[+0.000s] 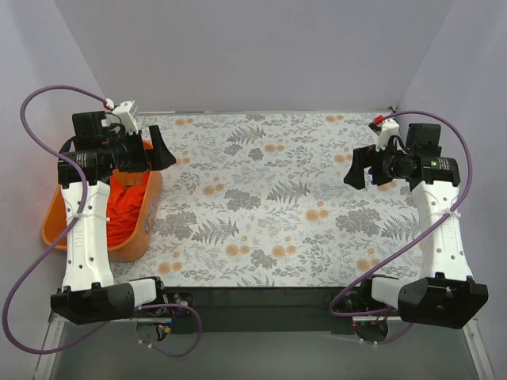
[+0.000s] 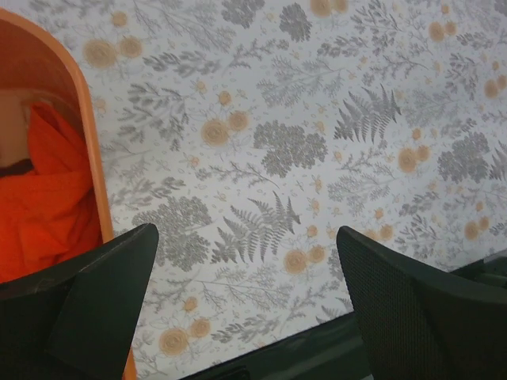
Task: Fold and stack the t-shirts
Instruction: Grab the tshirt from the pile, then move the tshirt to the center of the board, then flatten the tshirt out
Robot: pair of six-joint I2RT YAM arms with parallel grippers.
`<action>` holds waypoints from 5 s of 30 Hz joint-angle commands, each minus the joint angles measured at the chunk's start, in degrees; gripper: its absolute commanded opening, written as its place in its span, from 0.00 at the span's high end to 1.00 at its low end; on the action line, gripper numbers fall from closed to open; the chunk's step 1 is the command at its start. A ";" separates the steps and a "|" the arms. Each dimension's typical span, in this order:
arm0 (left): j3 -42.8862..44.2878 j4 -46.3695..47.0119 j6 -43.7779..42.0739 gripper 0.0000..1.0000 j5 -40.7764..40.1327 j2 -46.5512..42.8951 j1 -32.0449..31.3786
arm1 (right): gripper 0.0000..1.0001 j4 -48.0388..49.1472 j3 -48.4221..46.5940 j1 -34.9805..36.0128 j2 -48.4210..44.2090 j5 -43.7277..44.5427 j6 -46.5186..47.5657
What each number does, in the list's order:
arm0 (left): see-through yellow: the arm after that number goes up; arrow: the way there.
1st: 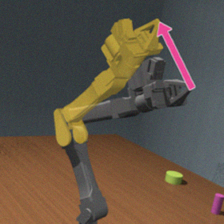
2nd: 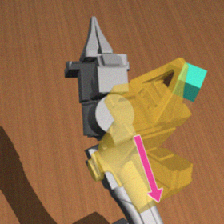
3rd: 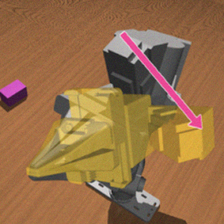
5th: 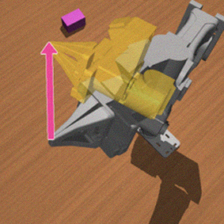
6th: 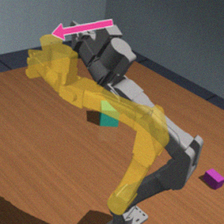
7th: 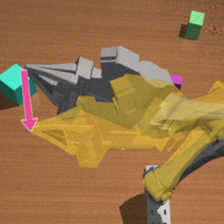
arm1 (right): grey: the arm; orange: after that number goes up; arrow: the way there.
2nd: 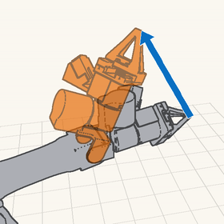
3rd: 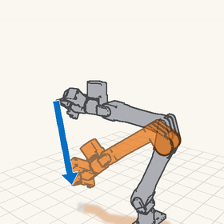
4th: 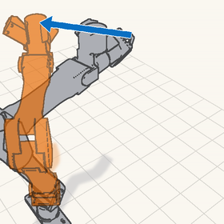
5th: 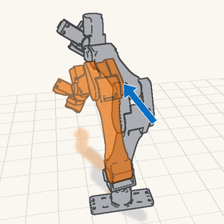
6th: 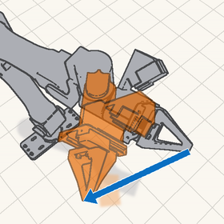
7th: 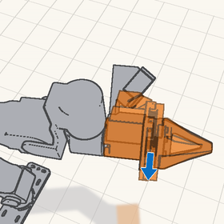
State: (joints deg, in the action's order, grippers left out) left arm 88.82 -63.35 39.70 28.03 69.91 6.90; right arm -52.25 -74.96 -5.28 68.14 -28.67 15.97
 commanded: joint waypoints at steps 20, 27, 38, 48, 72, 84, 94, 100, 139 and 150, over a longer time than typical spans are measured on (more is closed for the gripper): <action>5.67 -0.10 -42.95 0.09 -18.98 20.87 27.56 | 0.02 -4.18 0.96 -0.26 4.54 -5.43 7.85; 1.72 1.57 -46.29 0.09 -17.84 25.36 29.40 | 0.02 -5.23 -0.27 -0.17 6.74 -6.67 7.50; -4.17 4.29 -46.47 0.10 -18.10 28.96 29.58 | 0.02 -5.49 -0.98 -0.17 8.06 -6.58 7.24; -3.65 3.42 -45.77 0.56 -18.01 31.43 29.58 | 0.02 -5.58 -0.36 -0.17 8.32 -5.70 8.29; 34.32 32.77 -0.24 1.00 20.91 12.01 29.23 | 0.02 -5.58 -4.05 -0.17 8.15 -5.17 9.35; 56.64 82.86 52.06 1.00 15.75 25.80 21.86 | 0.02 -4.79 -4.23 -0.26 6.83 -5.43 8.12; 49.79 79.09 42.67 1.00 13.62 28.44 -5.09 | 0.02 -3.12 -3.09 -0.26 6.66 -6.58 6.10; 41.89 73.91 30.18 1.00 14.16 28.00 -20.68 | 0.02 -2.59 -3.26 -0.26 6.39 -7.02 5.48; -30.54 29.51 2.22 0.25 1.07 22.02 -30.53 | 0.26 8.74 -8.54 14.42 38.81 10.56 3.55; -26.68 33.91 3.80 0.54 3.17 32.30 -33.09 | 0.63 8.74 -7.66 14.07 42.34 7.75 4.86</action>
State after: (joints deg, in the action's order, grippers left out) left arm 59.77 -32.08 43.16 30.63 101.45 -25.76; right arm -43.88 -81.95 9.08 111.61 -19.70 20.36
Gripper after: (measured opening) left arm 0.495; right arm 0.411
